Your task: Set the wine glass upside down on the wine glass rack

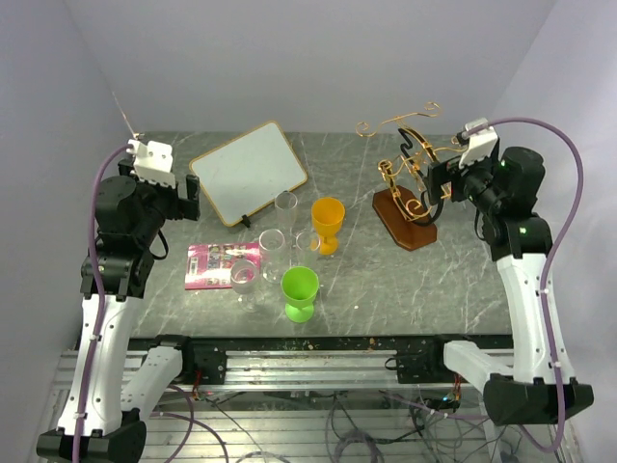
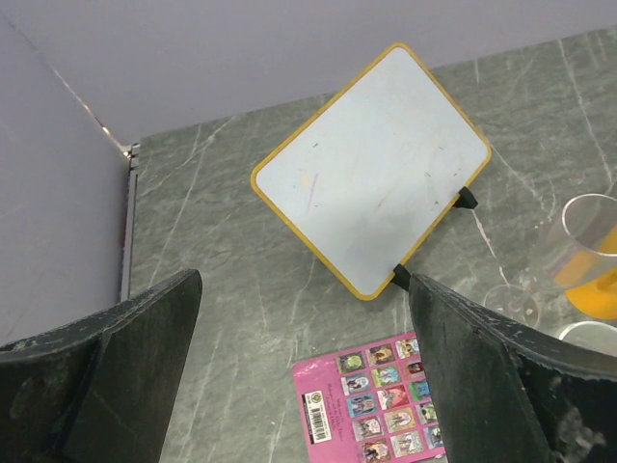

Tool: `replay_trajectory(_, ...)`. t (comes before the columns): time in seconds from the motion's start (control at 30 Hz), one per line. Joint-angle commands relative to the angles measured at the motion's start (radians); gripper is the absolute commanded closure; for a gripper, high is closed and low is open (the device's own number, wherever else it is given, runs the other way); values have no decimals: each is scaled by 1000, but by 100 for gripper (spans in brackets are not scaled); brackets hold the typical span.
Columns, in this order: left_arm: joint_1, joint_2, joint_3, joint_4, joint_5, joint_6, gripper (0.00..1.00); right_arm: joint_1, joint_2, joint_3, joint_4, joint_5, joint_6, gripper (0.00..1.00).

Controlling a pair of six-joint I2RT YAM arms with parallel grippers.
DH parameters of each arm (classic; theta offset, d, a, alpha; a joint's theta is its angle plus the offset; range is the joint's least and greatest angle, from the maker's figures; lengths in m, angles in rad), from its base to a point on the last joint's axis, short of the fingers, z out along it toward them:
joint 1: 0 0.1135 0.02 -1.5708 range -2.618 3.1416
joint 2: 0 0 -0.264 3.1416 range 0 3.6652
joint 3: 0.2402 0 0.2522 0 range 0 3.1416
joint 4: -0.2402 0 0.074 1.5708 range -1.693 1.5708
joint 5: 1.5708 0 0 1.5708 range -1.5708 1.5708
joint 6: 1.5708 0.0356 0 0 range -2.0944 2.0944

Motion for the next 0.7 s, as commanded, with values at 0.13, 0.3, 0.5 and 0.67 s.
replay_trajectory(0.13,10,8,19,36,70,12,1,-5,141,76,-10,112,13,4)
replay_trajectory(0.3,10,19,22,35,92,34,1,-4,218,101,-8,139,22,8)
replay_trajectory(0.5,10,47,20,29,231,90,1,-4,290,87,30,149,6,26)
replay_trajectory(0.67,10,82,17,19,325,125,1,-5,337,103,45,116,8,41)
